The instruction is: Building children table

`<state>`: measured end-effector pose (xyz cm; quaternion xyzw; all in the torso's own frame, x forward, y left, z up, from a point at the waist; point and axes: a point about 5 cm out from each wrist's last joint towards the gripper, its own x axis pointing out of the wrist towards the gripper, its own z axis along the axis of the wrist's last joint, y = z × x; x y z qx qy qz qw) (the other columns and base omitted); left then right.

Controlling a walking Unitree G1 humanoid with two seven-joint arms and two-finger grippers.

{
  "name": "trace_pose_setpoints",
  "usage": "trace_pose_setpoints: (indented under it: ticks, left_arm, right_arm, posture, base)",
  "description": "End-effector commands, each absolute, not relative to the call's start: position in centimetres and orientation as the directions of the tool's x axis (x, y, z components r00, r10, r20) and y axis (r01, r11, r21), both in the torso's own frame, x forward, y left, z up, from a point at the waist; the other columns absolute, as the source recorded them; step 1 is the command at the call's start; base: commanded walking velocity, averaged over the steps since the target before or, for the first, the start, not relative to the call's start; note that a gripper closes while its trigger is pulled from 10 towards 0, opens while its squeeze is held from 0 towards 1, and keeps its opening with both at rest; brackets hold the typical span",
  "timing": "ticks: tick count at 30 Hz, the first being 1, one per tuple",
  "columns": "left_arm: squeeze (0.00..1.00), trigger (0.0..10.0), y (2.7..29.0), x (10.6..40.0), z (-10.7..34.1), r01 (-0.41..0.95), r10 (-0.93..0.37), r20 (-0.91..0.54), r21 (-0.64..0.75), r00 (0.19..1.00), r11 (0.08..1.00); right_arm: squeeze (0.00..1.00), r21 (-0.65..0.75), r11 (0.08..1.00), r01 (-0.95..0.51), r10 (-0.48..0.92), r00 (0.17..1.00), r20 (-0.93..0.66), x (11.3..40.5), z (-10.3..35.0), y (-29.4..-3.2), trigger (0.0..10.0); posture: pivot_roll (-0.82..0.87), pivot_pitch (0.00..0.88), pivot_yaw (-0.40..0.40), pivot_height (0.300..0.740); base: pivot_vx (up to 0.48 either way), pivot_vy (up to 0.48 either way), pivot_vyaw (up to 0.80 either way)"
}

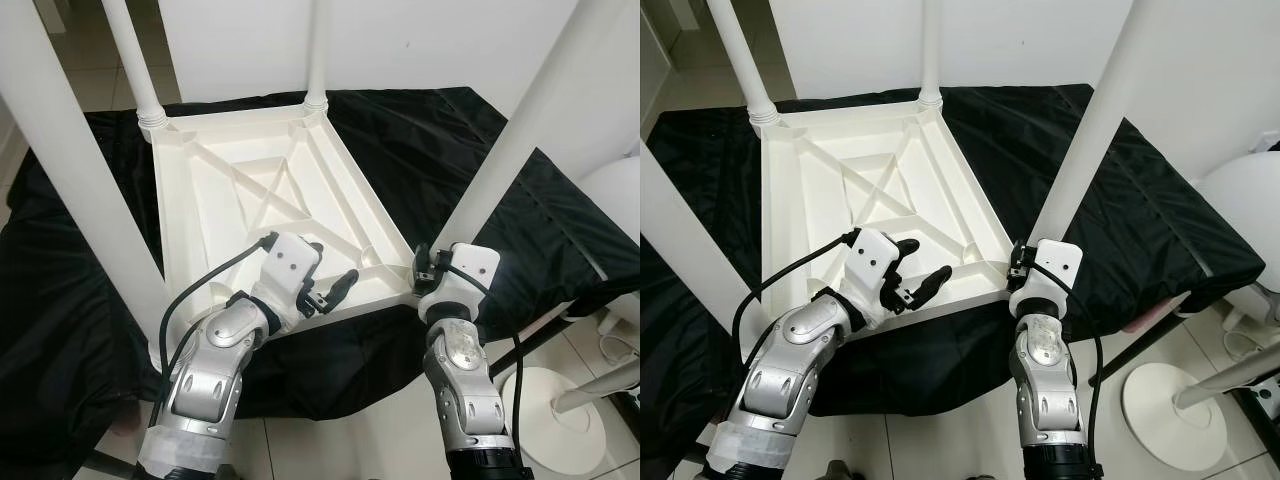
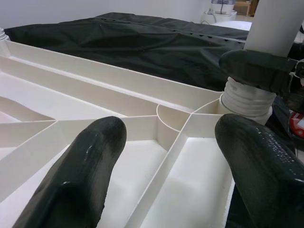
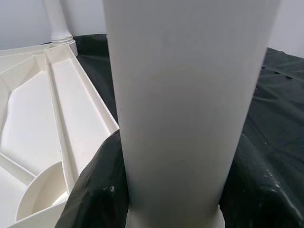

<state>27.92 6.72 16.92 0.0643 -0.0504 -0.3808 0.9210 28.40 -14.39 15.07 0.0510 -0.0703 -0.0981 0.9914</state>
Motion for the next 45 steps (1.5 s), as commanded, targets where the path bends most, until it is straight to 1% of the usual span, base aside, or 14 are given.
trace_pose_setpoints:
  ticks: [1,3,4,13,14,17,21,23,26,29,31,43,44,45]
  left_arm:
    - [0.0,10.0,7.0,28.1,16.8,0.64,-0.653,0.053,0.155,0.756,0.753]
    - [0.0,10.0,7.1,28.2,17.0,0.636,-0.649,0.055,0.153,0.759,0.757]
    - [0.0,10.0,7.2,28.2,17.1,0.631,-0.644,0.061,0.15,0.763,0.761]
    - [0.0,10.0,7.4,28.0,17.5,0.667,-0.682,0.073,0.156,0.728,0.728]
    - [0.0,10.0,7.3,27.9,17.6,0.693,-0.708,0.082,0.156,0.701,0.704]
    - [0.0,10.0,7.2,27.8,17.6,0.705,-0.72,0.083,0.154,0.69,0.693]
    - [0.0,10.0,6.8,27.9,17.4,0.716,-0.731,0.068,0.158,0.679,0.68]
    - [0.0,10.0,6.8,27.9,17.4,0.716,-0.731,0.068,0.158,0.679,0.68]
    - [0.0,10.0,6.3,27.9,17.6,0.74,-0.753,0.082,0.138,0.653,0.658]
    - [0.0,10.0,6.0,27.6,17.6,0.756,-0.768,0.088,0.139,0.634,0.64]
    - [0.0,10.0,5.7,27.4,17.4,0.77,-0.786,0.078,0.162,0.613,0.617]
    - [0.0,10.0,4.6,27.2,17.1,0.772,-0.798,0.061,0.219,0.6,0.597]
    - [0.0,10.0,4.6,27.2,17.1,0.771,-0.798,0.064,0.219,0.6,0.597]
    - [0.0,10.0,4.5,27.2,17.2,0.77,-0.796,0.066,0.22,0.601,0.599]
  right_arm:
    - [0.0,0.15,0.969,0.195,-0.206,0.977,0.06,28.0,13.9,-14.3,10.0]
    - [0.0,0.154,0.972,0.179,-0.191,0.979,0.065,28.0,14.0,-14.3,10.0]
    - [1.0,0.168,0.972,0.163,-0.178,0.981,0.076,27.9,14.2,-14.3,10.0]
    - [1.0,0.117,0.991,0.066,-0.083,0.984,0.155,28.0,15.4,-15.1,10.0]
    - [0.0,0.098,0.995,0.025,-0.041,0.984,0.174,28.0,15.9,-15.8,10.0]
    - [0.0,0.082,0.997,0.004,-0.019,0.983,0.181,28.1,16.0,-16.2,10.0]
    - [0.0,0.003,0.988,-0.157,0.154,0.972,0.178,28.4,16.2,-17.9,10.0]
    - [0.0,0.003,0.988,-0.157,0.154,0.972,0.178,28.4,16.2,-17.9,10.0]
    - [0.0,-0.07,0.966,-0.248,0.256,0.956,0.143,29.3,16.3,-19.0,10.0]
    - [0.0,-0.098,0.948,-0.302,0.313,0.941,0.127,29.6,16.3,-19.0,10.0]
    - [0.0,-0.143,0.904,-0.403,0.419,0.902,0.103,30.4,16.4,-18.8,10.0]
    - [0.0,-0.2,0.804,-0.56,0.574,0.819,0.015,32.3,15.8,-18.6,10.0]
    - [0.0,-0.203,0.8,-0.565,0.577,0.816,0.003,32.6,15.7,-18.7,4.6]
    - [0.0,-0.206,0.794,-0.572,0.582,0.813,-0.013,32.8,15.4,-18.8,0.0]
  posture:
    - [-0.06,0.083,-0.015,0.74]
    - [-0.06,0.083,-0.016,0.74]
    - [-0.06,0.083,-0.016,0.74]
    - [-0.06,0.081,-0.019,0.74]
    - [-0.07,0.077,-0.018,0.74]
    - [-0.07,0.077,-0.018,0.74]
    - [-0.07,0.067,-0.021,0.74]
    - [-0.07,0.067,-0.021,0.74]
    - [-0.07,0.058,-0.022,0.74]
    - [-0.07,0.055,-0.023,0.74]
    - [-0.07,0.046,-0.028,0.74]
    - [-0.05,0.037,-0.033,0.74]
    - [-0.05,0.034,-0.034,0.74]
    - [-0.05,0.034,-0.034,0.74]
  base:
    - [0.0,0.0,0.0]
    - [0.0,0.0,0.0]
    - [0.0,0.0,0.0]
    - [0.0,0.0,0.0]
    - [0.0,0.0,0.0]
    - [0.0,0.0,0.0]
    - [0.0,0.0,0.0]
    - [0.0,0.0,0.0]
    - [0.0,0.0,0.0]
    - [0.0,0.0,0.0]
    - [0.0,0.0,0.0]
    - [0.0,0.0,0.0]
    - [0.0,0.0,0.0]
    - [0.0,0.0,0.0]
